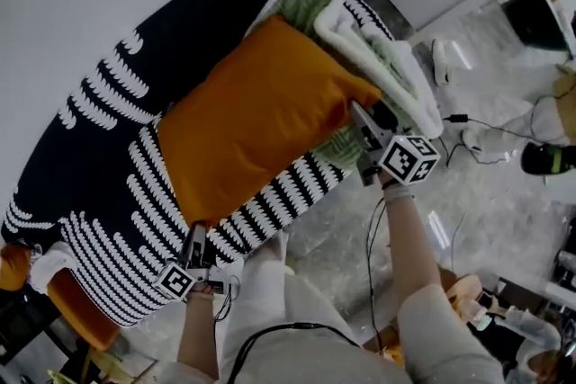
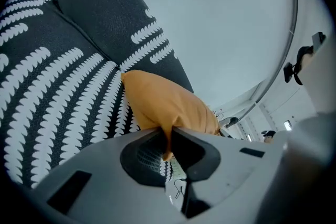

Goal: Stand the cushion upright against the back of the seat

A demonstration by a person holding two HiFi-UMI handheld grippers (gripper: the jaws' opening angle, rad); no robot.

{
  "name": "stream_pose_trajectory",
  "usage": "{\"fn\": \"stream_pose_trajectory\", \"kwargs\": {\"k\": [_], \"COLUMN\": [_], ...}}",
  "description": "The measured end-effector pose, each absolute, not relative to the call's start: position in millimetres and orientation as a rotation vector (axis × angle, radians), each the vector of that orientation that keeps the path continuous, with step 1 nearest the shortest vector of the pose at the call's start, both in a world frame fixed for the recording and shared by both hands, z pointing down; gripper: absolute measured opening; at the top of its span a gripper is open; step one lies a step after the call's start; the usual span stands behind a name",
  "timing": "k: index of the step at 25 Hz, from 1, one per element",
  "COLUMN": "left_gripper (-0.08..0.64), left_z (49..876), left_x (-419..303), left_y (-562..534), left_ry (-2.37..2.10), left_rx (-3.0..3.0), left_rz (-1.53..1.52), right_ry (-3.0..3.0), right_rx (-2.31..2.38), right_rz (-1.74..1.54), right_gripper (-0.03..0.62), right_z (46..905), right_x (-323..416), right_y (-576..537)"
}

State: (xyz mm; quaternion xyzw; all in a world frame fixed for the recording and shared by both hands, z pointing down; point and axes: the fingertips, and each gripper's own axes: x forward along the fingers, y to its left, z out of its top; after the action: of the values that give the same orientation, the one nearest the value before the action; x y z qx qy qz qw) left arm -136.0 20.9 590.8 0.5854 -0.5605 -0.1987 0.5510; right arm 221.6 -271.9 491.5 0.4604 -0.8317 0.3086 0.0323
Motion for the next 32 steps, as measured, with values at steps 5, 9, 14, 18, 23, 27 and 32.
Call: {"fn": "stream_pose_trajectory", "kwargs": {"k": [5, 9, 14, 18, 23, 27, 32], "left_gripper": [0.049, 0.049, 0.049, 0.049, 0.049, 0.049, 0.049], "left_z": [588, 579, 569, 556, 538, 522, 503], "left_x": [-144, -145, -155, -167, -183, -193, -203], "left_y": [21, 15, 17, 15, 27, 45, 73], "left_ry": [-1.343, -1.346, -1.366, -1.398, -1.461, -1.537, -1.641], "left_rx": [1.379, 1.433, 1.461, 1.489, 1.499, 1.474, 1.447], "left_rz": [-0.443, -0.403, -0.412, -0.452, -0.515, -0.608, -0.711], "right_ry": [-2.576, -2.568, -2.603, -2.655, -2.680, -2.695, -2.706], "right_rx": [1.352, 1.342, 1.304, 1.253, 1.172, 1.101, 1.010], "right_rz": [0.912, 0.844, 0.777, 0.712, 0.662, 0.663, 0.676], "right_gripper": [0.258, 0.118, 0.060, 0.048, 0.040, 0.035, 0.035], "right_z": [485, 478, 461, 443, 429, 425, 425], "right_x": [207, 204, 188, 171, 154, 147, 133], "right_y": [-278, -272, -267, -269, -257, -239, -215]}}
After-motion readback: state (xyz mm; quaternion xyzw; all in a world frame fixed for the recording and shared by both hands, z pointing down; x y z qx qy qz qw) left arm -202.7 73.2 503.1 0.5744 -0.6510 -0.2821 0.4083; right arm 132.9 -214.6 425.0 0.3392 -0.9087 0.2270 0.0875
